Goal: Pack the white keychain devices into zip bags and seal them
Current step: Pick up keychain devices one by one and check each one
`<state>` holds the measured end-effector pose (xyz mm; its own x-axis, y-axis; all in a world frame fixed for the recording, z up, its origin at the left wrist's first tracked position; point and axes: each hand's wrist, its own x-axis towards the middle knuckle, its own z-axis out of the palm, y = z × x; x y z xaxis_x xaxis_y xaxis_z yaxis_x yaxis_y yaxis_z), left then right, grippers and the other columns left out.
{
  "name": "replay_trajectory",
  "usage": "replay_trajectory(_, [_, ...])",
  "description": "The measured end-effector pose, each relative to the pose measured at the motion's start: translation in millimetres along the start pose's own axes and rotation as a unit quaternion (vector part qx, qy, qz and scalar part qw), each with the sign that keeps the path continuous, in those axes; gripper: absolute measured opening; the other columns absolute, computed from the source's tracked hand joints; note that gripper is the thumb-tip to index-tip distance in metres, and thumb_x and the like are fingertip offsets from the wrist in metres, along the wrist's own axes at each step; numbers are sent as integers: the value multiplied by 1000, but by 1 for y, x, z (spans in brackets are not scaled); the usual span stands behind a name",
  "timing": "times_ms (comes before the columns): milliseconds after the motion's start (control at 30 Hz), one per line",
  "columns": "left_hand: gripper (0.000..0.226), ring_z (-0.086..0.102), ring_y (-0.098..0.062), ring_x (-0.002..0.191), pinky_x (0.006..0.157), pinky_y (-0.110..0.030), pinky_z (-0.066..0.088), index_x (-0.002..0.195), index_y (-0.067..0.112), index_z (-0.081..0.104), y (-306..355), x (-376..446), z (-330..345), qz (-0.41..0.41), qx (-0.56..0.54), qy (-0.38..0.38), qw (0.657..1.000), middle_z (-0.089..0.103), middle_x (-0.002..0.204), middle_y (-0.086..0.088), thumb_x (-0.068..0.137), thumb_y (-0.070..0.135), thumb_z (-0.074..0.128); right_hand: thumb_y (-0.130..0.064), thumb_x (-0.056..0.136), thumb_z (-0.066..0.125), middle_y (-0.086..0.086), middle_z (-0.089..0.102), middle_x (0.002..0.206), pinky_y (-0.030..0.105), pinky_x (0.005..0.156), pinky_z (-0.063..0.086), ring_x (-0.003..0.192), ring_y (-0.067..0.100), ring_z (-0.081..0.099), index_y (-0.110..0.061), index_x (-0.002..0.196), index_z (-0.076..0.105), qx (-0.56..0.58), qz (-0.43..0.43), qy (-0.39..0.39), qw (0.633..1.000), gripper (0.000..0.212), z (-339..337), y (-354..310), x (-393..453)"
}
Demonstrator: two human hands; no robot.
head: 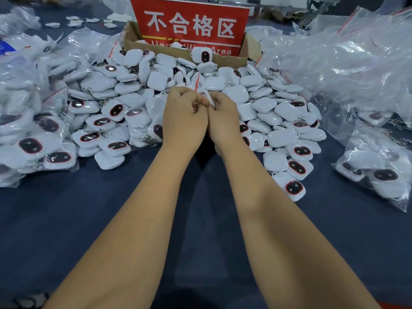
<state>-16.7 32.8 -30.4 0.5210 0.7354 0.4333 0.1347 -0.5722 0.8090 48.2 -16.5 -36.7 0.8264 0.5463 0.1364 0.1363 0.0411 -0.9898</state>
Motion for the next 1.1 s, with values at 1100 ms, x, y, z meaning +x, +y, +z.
replay_trajectory(1100, [20,57,-11,100,94,-36,51,109,21,67,-9,6,-2,-40,-78,-7,996,52,106,10,96,17,52,11,89,59,11,72,98,26,68,57,82,16,69,-9,115,61,140,44,-34,989,32,-9,1,4])
